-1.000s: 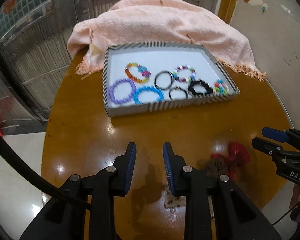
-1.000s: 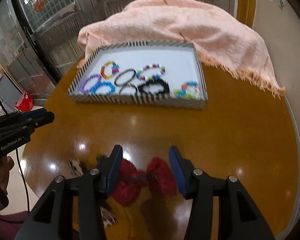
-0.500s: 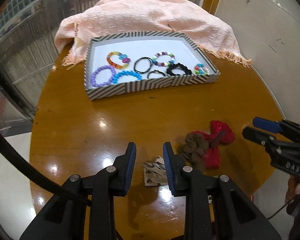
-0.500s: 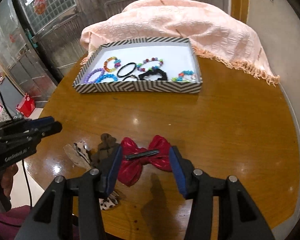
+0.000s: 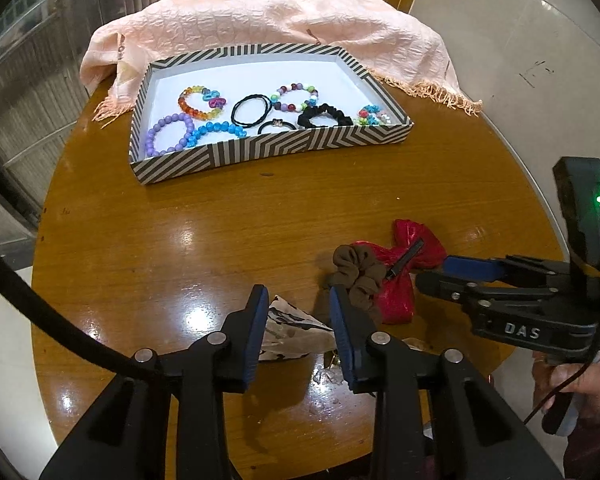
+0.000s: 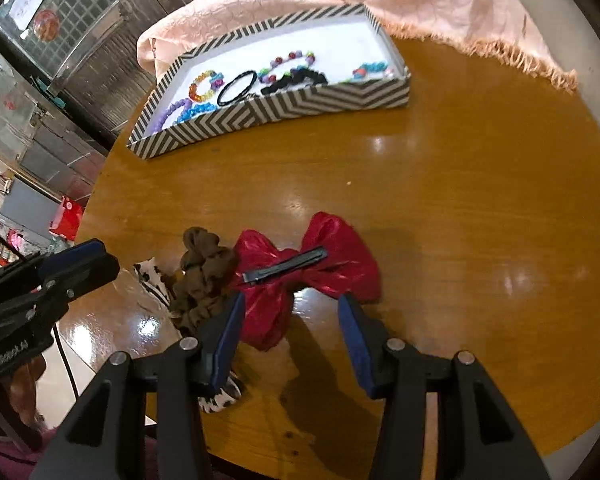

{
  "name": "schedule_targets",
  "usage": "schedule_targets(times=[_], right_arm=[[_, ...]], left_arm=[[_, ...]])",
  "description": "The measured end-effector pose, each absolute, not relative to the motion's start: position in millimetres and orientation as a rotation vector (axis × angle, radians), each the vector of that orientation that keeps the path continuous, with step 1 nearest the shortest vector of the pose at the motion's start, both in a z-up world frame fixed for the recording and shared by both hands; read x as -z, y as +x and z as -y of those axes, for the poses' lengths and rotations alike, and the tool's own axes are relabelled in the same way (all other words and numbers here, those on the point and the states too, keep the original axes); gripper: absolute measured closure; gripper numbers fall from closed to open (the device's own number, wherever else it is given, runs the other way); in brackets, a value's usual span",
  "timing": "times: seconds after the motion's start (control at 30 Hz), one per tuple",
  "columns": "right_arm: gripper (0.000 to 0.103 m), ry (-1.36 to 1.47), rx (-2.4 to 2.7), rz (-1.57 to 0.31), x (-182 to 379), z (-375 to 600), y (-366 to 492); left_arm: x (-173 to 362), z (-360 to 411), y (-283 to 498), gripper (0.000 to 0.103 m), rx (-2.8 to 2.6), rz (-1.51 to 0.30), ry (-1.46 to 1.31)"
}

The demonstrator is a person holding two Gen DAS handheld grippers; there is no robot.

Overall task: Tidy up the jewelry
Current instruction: 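Grasp the red satin bow at its center with the right tool and lift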

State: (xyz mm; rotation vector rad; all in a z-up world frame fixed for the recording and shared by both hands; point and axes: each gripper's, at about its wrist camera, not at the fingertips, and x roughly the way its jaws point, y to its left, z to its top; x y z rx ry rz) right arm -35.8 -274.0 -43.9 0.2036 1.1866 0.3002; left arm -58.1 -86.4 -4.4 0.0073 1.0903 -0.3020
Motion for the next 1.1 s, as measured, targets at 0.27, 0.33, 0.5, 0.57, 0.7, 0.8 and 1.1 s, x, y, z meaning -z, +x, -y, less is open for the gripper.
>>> schedule_targets(times=[0.27,0.33,0.5,0.57,0.7,0.8,1.1], right_arm=[[0.052,0.273,-0.297,-1.218,60.1,264.5,0.6],[0.051,0.252,-0.288,-1.209,59.3,259.5,12.5],[0.050,0.154,-0.268,-1.190,54.4,244.6,34.1],[0.050,0.137,-0.259,-1.186,52.6,241.2,40.8],[0.045,0.195,-0.248,-1.186,51.4,246.5,52.6],[0.041,0.204,-0.224,-1.193,54.0,247.4,61.3],[0.054,0.005,-0.255,-1.144,58.6,233.6,63.4]], left_arm=[[7.7,81.3,-53.8,0.073,0.281,-1.102,0.000],[8.7,81.1,-52.7,0.073,0.279,-1.106,-0.002],[11.9,81.1,-50.7,0.073,0.312,-1.117,-0.017],[13.1,82.7,-50.1,0.071,0.347,-1.127,-0.028],[15.0,85.8,-50.0,0.068,0.389,-1.140,-0.044],[17.6,89.4,-49.5,0.067,0.404,-1.154,-0.050],[30.3,117.2,-44.3,0.066,0.441,-1.204,-0.001]])
